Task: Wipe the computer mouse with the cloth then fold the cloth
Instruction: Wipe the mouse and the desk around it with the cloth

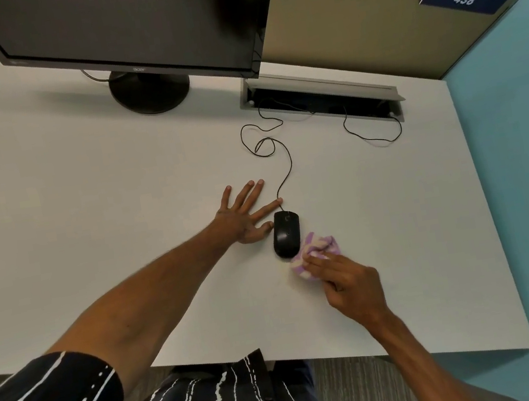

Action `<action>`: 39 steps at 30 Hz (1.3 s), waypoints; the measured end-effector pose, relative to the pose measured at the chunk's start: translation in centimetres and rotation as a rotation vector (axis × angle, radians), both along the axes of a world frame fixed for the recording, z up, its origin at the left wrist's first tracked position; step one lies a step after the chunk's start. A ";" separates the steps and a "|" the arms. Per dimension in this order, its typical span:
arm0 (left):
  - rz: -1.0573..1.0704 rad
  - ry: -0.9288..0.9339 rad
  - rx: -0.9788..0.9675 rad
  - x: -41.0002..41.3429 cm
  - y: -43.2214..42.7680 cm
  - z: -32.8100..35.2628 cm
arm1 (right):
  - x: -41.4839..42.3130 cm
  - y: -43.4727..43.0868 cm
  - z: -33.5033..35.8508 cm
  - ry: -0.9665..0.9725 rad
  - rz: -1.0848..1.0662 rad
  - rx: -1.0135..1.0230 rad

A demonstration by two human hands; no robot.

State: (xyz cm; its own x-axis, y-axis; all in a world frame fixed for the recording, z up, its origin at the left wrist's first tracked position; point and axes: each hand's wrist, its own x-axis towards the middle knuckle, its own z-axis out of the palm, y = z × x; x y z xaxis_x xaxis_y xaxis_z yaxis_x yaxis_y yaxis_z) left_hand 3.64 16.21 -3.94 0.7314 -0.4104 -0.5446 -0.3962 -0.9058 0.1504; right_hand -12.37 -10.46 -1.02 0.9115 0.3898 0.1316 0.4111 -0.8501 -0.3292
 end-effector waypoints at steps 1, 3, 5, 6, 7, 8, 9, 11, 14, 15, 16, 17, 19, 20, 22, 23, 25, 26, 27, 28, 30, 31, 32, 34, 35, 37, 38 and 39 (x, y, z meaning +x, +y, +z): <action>0.000 0.001 -0.001 0.0 0.0 0.0 | 0.5 0.0 0.4 -0.032 -0.040 0.022; -0.001 0.008 0.002 0.0 0.1 0.0 | 2.2 0.5 1.2 -0.084 -0.122 0.046; 0.001 0.011 0.005 0.0 0.1 0.0 | 4.2 1.9 1.8 -0.113 -0.171 0.015; 0.001 0.013 0.004 0.0 0.1 0.0 | 5.2 2.7 1.9 -0.127 -0.168 -0.020; -0.001 0.015 0.004 0.0 0.0 0.1 | 6.2 3.5 2.0 -0.132 -0.147 -0.055; -0.003 0.017 0.006 0.0 0.0 0.1 | 7.0 4.2 1.9 -0.115 -0.118 -0.088; -0.004 0.018 0.010 0.0 0.0 0.2 | 7.7 5.0 1.7 -0.077 -0.088 -0.120; -0.005 0.014 0.015 -0.2 0.0 0.3 | 8.4 6.4 0.9 0.013 -0.027 -0.200; -0.020 0.004 0.020 -0.1 0.0 0.3 | 7.1 7.4 -0.7 0.154 -0.022 -0.326; -0.027 0.002 0.022 0.0 0.1 0.3 | 6.5 7.4 -0.9 0.130 -0.052 -0.319; -0.036 0.002 0.022 0.1 0.2 0.3 | 5.8 7.4 -1.1 0.082 -0.076 -0.300; -0.044 0.006 0.021 0.1 0.3 0.3 | 5.2 7.4 -1.2 0.050 -0.081 -0.290; -0.049 0.012 0.016 0.1 0.4 0.2 | 4.2 7.3 -1.3 0.012 -0.058 -0.290; -0.043 0.007 0.010 0.1 0.4 0.2 | 3.9 7.3 -1.2 -0.019 -0.039 -0.279; -0.034 0.002 -0.001 0.1 0.4 0.2 | 3.3 7.3 -1.2 -0.067 -0.010 -0.253; -0.033 0.004 -0.004 0.1 0.3 0.3 | 2.9 7.4 -1.4 -0.082 -0.002 -0.240; -0.028 0.001 -0.009 0.0 0.3 0.4 | 1.8 7.3 -1.8 -0.075 0.011 -0.205; -0.023 -0.004 -0.014 -0.1 0.3 0.5 | 1.2 7.2 -2.1 -0.071 0.019 -0.186; -0.018 -0.009 -0.019 -0.1 0.4 0.5 | 0.7 7.1 -2.3 -0.065 0.027 -0.171; -0.015 -0.012 -0.023 -0.2 0.4 0.6 | 0.2 7.1 -2.3 -0.058 0.035 -0.164; -0.017 -0.013 -0.023 -0.2 0.5 0.6 | -0.9 7.0 -2.4 -0.037 0.073 -0.169; -0.021 -0.011 -0.021 -0.2 0.5 0.6 | -1.5 6.9 -2.5 -0.022 0.100 -0.182; -0.026 -0.009 -0.019 -0.1 0.5 0.6 | -2.1 6.9 -2.5 -0.013 0.120 -0.198; -0.027 -0.005 -0.019 -0.2 0.5 0.6 | -3.2 6.5 -2.3 -0.028 0.132 -0.216; -0.027 -0.008 -0.020 -0.2 0.5 0.6 | -3.7 6.3 -2.2 -0.043 0.122 -0.196; -0.023 -0.017 -0.026 -0.2 0.5 0.6 | -4.2 5.8 -1.3 -0.076 0.045 -0.094; -0.019 -0.019 -0.030 -0.2 0.6 0.6 | -4.1 5.6 -0.7 -0.089 -0.027 -0.030; -0.017 -0.018 -0.032 -0.2 0.6 0.6 | -3.5 5.5 0.1 -0.101 -0.102 0.033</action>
State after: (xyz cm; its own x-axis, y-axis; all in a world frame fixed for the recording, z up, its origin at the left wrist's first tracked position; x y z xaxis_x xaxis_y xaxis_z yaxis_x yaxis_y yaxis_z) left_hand 3.40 16.85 -3.31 0.7338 -0.4401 -0.5176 -0.4149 -0.8936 0.1715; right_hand -15.92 -5.00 -0.91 0.9276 0.2894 0.2361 0.3553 -0.8788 -0.3186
